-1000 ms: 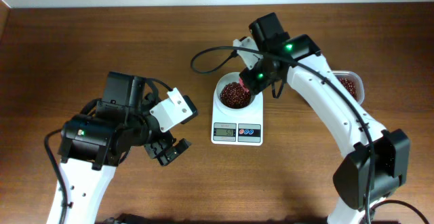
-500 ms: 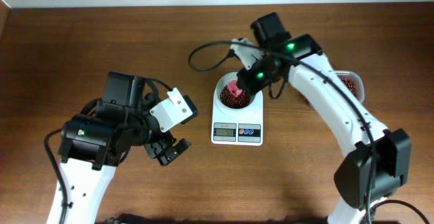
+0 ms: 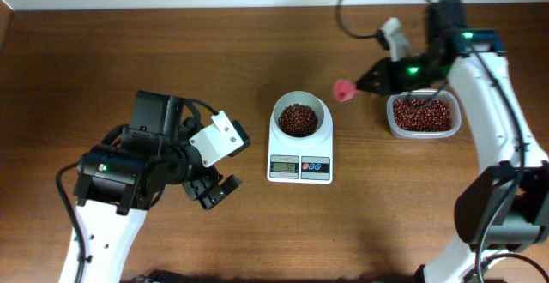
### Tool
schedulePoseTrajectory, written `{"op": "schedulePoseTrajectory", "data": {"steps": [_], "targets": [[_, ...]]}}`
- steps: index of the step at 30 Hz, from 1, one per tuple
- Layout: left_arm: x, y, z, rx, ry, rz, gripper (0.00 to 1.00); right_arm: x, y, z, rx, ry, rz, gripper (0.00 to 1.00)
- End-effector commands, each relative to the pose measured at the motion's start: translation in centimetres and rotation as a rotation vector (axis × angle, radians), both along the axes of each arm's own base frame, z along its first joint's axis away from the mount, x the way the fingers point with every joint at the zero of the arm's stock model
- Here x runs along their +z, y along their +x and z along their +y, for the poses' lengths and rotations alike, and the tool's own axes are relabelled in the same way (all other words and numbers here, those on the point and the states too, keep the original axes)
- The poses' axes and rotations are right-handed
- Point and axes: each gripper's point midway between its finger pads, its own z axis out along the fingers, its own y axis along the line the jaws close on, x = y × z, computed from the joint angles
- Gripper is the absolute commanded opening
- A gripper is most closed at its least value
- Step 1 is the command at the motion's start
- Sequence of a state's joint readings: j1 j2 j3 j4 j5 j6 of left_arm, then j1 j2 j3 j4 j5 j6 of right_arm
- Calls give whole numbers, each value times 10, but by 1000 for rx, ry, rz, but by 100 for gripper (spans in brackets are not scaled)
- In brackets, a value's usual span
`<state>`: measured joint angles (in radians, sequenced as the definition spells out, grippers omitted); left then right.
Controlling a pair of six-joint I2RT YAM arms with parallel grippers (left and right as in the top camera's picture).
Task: Scoop and weigh 50g on scale
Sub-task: 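Move the scoop away from the bowl past the tub with the right gripper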
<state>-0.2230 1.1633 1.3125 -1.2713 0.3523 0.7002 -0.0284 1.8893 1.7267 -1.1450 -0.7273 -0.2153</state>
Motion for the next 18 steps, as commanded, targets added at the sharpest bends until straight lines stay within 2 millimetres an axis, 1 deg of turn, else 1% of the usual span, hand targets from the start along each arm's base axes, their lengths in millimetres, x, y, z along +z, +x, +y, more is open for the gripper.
{"op": "schedulePoseTrajectory", "data": {"steps": [1,3,6,9,11,12,16,18], "targets": [[0,0,-1,-17,-7,-3,99,6,-1,-59,-86,-107,-30,4],[0,0,-1,-17,-7,-3,99,-9,-11,-103,-161,-243,32,4],[0,-1,-1,-17,-7,-3,99,-19,-20,-139,-219,-360,83,4],[0,0,-1,-17,-7,-3,99,-28,-30,-161,-232,-527,131,4],[0,0,-1,-17,-7,-3,99,-30,-34,-168,-230,-598,146,4],[0,0,-1,-17,-7,-3,99,-31,-34,-167,-221,-638,146,4],[0,-1,-1,-17,-7,-3,99,-32,-32,-160,-179,-732,136,4],[0,0,-1,-16,-7,-3,99,-31,-30,-148,-140,-774,119,4]]}}
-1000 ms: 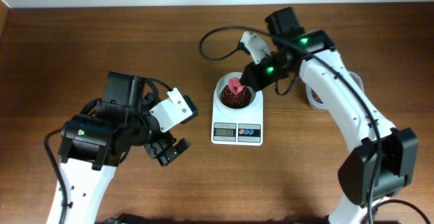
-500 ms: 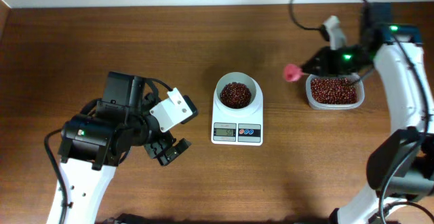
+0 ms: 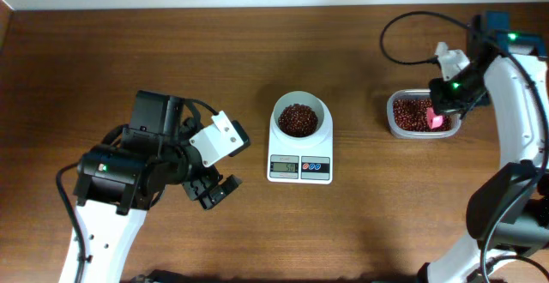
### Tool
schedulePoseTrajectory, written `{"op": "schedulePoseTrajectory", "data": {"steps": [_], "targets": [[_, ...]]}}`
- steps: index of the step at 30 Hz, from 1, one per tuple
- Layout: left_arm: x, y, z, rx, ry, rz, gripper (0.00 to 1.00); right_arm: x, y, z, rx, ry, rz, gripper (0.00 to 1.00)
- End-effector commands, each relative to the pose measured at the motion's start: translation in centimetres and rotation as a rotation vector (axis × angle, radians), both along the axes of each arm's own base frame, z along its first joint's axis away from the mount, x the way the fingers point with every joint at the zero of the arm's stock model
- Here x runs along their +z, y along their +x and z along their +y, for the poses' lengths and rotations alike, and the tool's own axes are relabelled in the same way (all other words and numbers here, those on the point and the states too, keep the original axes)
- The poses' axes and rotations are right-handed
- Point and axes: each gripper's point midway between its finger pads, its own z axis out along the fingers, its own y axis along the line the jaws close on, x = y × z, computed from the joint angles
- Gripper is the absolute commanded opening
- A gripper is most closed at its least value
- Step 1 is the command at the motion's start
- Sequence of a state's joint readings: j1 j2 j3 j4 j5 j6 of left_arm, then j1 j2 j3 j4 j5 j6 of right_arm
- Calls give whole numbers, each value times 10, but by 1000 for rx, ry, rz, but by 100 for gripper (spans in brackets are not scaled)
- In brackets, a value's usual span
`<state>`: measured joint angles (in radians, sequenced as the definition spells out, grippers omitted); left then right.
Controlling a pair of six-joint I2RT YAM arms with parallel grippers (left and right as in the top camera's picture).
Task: Scoop and weigh 50g on scale
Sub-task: 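Move the scoop away from the bowl past the tub with the right gripper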
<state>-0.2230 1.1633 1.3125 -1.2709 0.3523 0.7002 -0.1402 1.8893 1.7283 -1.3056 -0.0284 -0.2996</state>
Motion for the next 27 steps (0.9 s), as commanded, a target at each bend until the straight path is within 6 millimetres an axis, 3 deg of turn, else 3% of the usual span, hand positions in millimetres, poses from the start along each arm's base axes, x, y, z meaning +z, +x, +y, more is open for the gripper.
{"op": "schedulePoseTrajectory", "data": {"steps": [1,4,7,13,16,18,22,27], "targets": [[0,-1,-1,-17,-7,-3,99,18,4,7,57,-105,-41,4],[0,-1,-1,-17,-7,-3,99,24,8,5,43,-229,-52,4],[0,-1,-1,-17,-7,-3,99,47,21,1,34,-306,-119,4],[0,-1,-1,-17,-7,-3,99,80,38,0,14,-310,-225,4],[0,-1,-1,-17,-7,-3,99,88,42,-2,-102,-281,-265,4],[0,-1,-1,-17,-7,-3,99,89,44,4,-206,-173,-285,4],[0,-1,-1,-17,-7,-3,99,89,44,43,-274,218,-251,4],[0,-1,-1,-17,-7,-3,99,100,39,45,-330,465,-225,4]]}}
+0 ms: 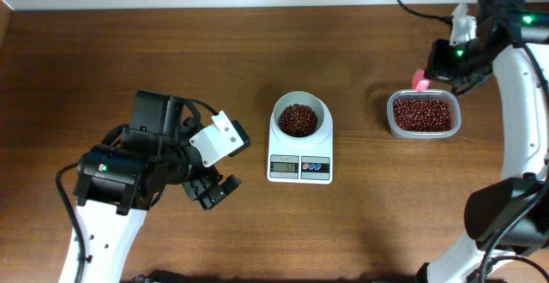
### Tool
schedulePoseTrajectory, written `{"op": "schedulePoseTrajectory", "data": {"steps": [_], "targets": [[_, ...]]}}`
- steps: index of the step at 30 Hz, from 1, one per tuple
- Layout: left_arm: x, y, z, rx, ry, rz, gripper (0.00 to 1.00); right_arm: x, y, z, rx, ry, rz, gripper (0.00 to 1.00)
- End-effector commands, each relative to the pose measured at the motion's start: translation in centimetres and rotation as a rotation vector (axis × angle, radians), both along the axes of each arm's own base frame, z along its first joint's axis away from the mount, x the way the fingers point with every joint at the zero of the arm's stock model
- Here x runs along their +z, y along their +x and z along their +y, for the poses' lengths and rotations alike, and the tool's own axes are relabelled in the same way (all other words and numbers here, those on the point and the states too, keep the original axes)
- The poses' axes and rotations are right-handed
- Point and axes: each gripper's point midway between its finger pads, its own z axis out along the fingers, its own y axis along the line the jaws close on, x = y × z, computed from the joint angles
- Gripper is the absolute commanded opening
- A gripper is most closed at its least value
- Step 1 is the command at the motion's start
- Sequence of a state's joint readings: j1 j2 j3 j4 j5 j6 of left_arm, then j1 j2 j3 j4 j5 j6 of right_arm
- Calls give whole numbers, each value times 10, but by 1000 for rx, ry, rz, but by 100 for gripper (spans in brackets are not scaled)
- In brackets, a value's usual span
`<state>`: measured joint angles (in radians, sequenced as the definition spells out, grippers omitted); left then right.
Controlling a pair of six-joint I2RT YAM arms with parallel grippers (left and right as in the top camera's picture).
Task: Scoop and weigh 50g on scale
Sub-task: 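Move the scoop away from the bowl past the tub with the right gripper, then lower the pink scoop onto the table and open the right gripper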
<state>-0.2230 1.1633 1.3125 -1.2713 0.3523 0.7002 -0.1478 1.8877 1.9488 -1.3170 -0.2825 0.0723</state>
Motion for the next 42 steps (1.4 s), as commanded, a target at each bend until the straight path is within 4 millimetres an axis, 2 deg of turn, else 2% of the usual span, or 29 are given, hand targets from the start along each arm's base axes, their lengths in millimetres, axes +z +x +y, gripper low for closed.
{"op": "schedulePoseTrajectory", "data": {"steps": [1,5,8,10,14,19,21,22,25,27,29,33,36,39,42], "targets": [[0,0,-1,-17,-7,-3,99,30,-8,7,-18,193,-46,4],[0,0,-1,-17,-7,-3,99,51,-30,-2,19,354,-76,4],[0,-1,-1,-17,-7,-3,99,61,-57,-30,-19,343,-75,4],[0,0,-1,-16,-7,-3,99,69,-75,-39,-21,332,-80,4],[0,-1,-1,-17,-8,-3,99,95,-111,-38,20,261,-135,4],[0,-1,-1,-17,-7,-3,99,119,-142,-39,3,111,-194,4],[0,0,-1,-17,-7,-3,99,121,-157,-33,-1,88,-201,4],[0,-1,-1,-17,-7,-3,99,116,-165,-31,-6,79,-187,4],[0,0,-1,-17,-7,-3,99,85,-195,-17,-21,99,-116,4],[0,-1,-1,-17,-7,-3,99,65,-200,-13,-74,128,-106,4],[0,0,-1,-17,-7,-3,99,42,-199,-7,-109,180,-112,4],[0,0,-1,-17,-7,-3,99,-31,-194,11,-156,362,-73,4],[0,0,-1,-17,-7,-3,99,-75,-184,8,-250,414,-62,4],[0,-1,-1,-17,-7,-3,99,-99,-178,7,-257,428,-75,4],[0,0,-1,-17,-7,-3,99,-115,-166,0,-299,436,-93,4]]}}
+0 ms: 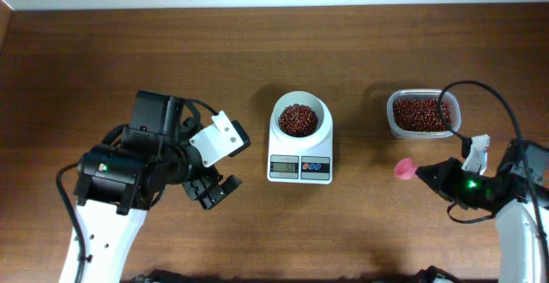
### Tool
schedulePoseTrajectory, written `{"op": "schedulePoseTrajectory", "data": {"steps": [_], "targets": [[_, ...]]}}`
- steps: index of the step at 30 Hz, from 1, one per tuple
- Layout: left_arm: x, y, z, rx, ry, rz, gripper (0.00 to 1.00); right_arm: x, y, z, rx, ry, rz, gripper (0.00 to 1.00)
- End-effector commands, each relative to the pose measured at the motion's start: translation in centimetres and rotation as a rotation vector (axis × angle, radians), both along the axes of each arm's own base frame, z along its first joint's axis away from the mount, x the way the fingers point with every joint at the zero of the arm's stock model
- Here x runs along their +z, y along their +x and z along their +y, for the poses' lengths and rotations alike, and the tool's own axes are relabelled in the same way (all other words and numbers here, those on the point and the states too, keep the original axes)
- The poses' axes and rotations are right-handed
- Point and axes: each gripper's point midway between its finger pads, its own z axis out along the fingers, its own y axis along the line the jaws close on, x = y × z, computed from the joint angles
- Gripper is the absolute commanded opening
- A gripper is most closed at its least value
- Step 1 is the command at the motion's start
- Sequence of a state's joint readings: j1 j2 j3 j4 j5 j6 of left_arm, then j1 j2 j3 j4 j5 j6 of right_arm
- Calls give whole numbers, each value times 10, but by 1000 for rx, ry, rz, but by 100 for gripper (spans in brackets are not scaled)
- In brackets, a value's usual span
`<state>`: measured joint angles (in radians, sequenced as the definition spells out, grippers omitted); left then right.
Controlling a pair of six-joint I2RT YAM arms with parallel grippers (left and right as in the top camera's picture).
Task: Scoop and weigh 50g on scale
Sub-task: 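Lower the pink scoop onto the table and open the right gripper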
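A white bowl of red beans stands on the white scale at the table's middle; its display is too small to read. At the right, a clear tub holds more red beans. My right gripper is shut on the pink scoop, which is held over bare wood in front of the tub and to the right of the scale. Whether the scoop holds beans cannot be told. My left gripper stands open at the left of the scale with nothing between its fingers.
The right arm's black cable loops over the tub's right side. The left arm's bulky body fills the table's left front. The back wall edge bounds the table.
My right gripper has moved with the pink scoop from the tub's back left rim to a spot in front of the tub, nearer the table's front. The left arm has not moved.
First the right gripper held the scoop between the bowl and the tub. Then the scoop was down in the tub's beans, later at the tub's back left rim. Now it is held in front of the tub. The left arm stayed still throughout.
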<state>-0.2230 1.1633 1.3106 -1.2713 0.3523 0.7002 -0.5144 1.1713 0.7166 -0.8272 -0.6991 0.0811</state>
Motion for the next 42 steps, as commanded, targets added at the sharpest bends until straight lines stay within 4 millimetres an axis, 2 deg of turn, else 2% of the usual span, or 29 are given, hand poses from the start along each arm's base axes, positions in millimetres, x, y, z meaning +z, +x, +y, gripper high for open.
{"op": "schedulePoseTrajectory", "data": {"steps": [1,5,9,10,12,17,28,30,31,32,33,34,38,40,42], "targets": [[1,0,-1,-17,-8,-5,99,-13,12,-4,-58,48,0,4],[1,0,-1,-17,-8,-5,99,-33,23,-10,-58,62,24,4],[1,0,-1,-17,-8,-5,99,-52,19,-8,-59,106,101,4],[1,0,-1,-17,-8,-5,99,-53,19,-7,-59,107,105,4],[1,0,-1,-17,-8,-5,99,-53,19,-8,-59,105,102,14],[1,0,-1,-17,-8,-5,99,-53,19,-8,-60,102,104,25],[1,0,-1,-17,-8,-5,99,-70,-3,-17,-93,24,240,33],[1,0,-1,-17,-8,-5,99,-74,-7,-21,-101,-3,263,42],[1,0,-1,-16,-8,-5,99,-78,-10,-27,-110,-42,285,43],[1,0,-1,-17,-8,-5,99,-81,-12,-32,-120,-76,299,50],[1,0,-1,-17,-8,-5,99,-83,-14,-37,-127,-106,309,81],[1,0,-1,-17,-8,-5,99,-83,-12,-38,-129,-112,303,99],[1,0,-1,-17,-8,-5,99,-82,-10,-45,-139,-143,303,99],[1,0,-1,-17,-8,-5,99,-67,4,-52,-161,-151,265,99],[1,0,-1,-17,-8,-5,99,-32,29,-65,-178,-190,161,99]]}}
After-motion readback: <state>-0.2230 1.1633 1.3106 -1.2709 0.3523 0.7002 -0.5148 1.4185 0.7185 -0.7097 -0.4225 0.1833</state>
